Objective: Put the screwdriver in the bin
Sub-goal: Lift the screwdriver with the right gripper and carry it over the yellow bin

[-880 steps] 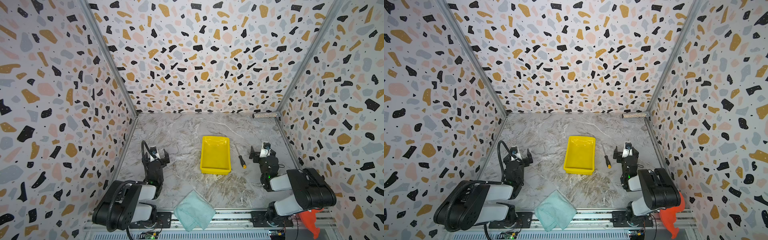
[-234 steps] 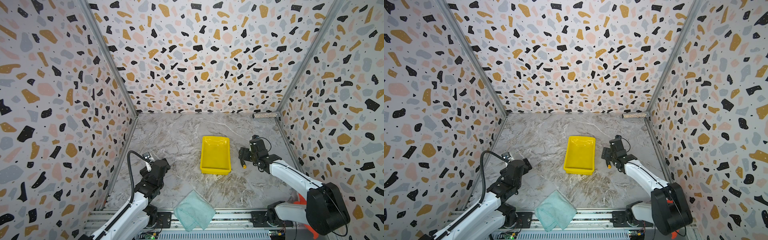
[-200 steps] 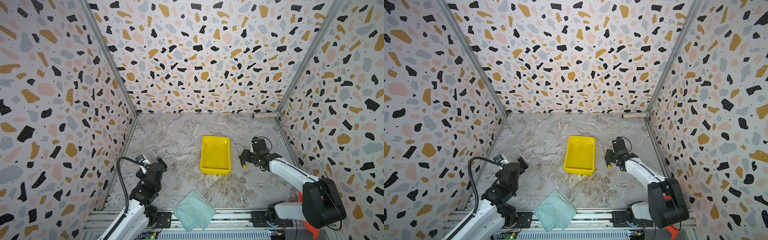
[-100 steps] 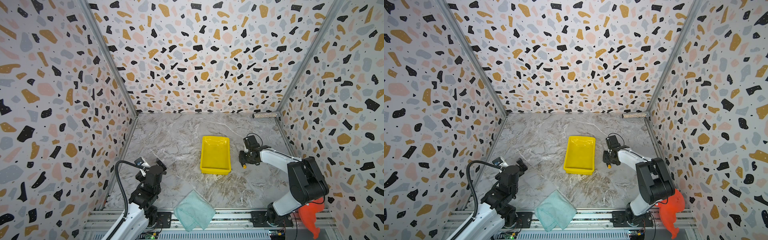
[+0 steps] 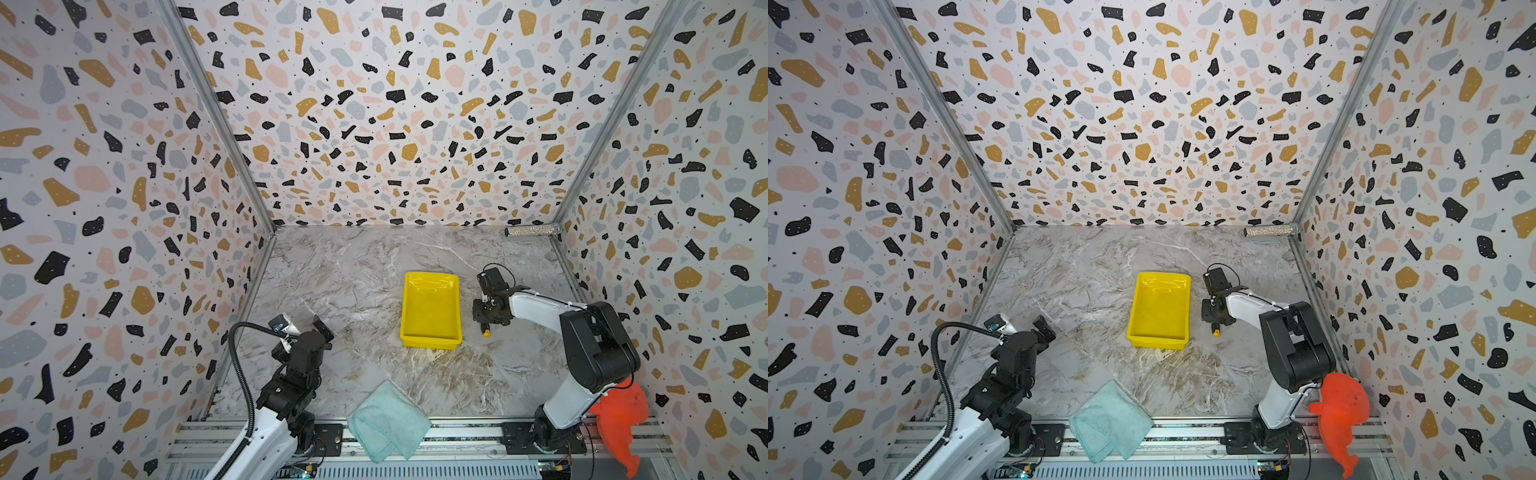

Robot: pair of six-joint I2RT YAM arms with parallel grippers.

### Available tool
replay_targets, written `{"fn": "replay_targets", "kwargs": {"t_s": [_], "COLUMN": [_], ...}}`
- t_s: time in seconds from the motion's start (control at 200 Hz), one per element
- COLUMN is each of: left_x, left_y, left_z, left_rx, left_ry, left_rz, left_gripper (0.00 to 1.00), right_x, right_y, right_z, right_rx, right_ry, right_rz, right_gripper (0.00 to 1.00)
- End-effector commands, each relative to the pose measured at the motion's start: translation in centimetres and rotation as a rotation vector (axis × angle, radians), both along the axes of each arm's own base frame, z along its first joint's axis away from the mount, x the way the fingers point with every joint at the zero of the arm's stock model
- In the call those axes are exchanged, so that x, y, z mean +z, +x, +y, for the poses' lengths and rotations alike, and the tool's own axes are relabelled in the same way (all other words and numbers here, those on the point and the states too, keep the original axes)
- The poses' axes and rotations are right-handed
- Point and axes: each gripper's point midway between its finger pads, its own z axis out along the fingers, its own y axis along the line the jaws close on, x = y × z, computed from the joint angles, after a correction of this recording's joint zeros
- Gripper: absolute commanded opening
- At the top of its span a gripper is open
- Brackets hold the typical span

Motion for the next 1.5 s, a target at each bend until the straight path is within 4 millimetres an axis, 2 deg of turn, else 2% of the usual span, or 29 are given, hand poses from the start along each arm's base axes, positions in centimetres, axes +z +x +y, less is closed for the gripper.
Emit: {"fn": "replay_targets", "kwargs": {"t_s": [0.0,0.16,0.295,0.425,0.541,0.661,0.721,0.821,0.891,0.951,1.061,1.231,1.492], "left_x": [0.1,-0.3,-0.4,-0.3,-0.3,-0.4,-0.5,-0.5,-0.4,-0.5,-0.3,0.0,0.1], "left_y": [0.4,0.6,0.7,0.7,0.8,0.8,0.9,0.9,0.9,0.9,0.7,0.7,0.8], "left_z": [-0.1,-0.3,-0.4,-0.4,-0.6,-0.7,-0.7,-0.8,-0.9,-0.9,-0.7,-0.7,-0.7], "left_rx": [0.003,-0.005,-0.009,-0.011,-0.020,-0.021,-0.022,-0.029,-0.037,-0.038,-0.030,-0.033,-0.029], "left_ry": [-0.006,0.004,0.006,0.001,-0.007,-0.007,-0.006,-0.006,-0.006,-0.005,-0.008,-0.013,-0.010], "left_rz": [-0.015,0.015,0.021,0.011,0.000,0.009,0.012,0.013,0.013,0.015,0.009,-0.018,-0.017], "left_gripper": [1.00,1.00,1.00,0.99,1.00,1.00,1.00,1.00,1.00,1.00,1.00,1.00,1.00], "right_x": [-0.7,0.3,2.1,4.9,9.5,13.8,15.2,16.6,16.8,16.6,15.4,13.5,11.2], "right_y": [-1.3,-1.5,-1.0,-0.7,-0.5,-0.8,-1.2,-2.0,-2.5,-2.5,-2.1,-1.8,-2.4], "right_z": [-0.7,-0.9,-1.1,-1.3,-0.5,2.2,4.7,10.3,14.3,16.8,18.8,20.4,20.2], "right_rx": [-0.014,-0.037,-0.058,-0.063,-0.060,-0.038,-0.020,0.014,0.037,0.048,0.030,0.045,0.069], "right_ry": [-0.019,-0.005,-0.001,0.000,0.034,0.131,0.211,0.377,0.493,0.565,0.602,0.607,0.536], "right_rz": [0.032,0.001,-0.050,-0.099,-0.202,-0.301,-0.320,-0.344,-0.347,-0.341,-0.299,-0.238,-0.176], "right_gripper": [0.22,0.16,0.10,0.09,0.09,0.09,0.09,0.08,0.09,0.08,0.06,0.06,0.07]}}
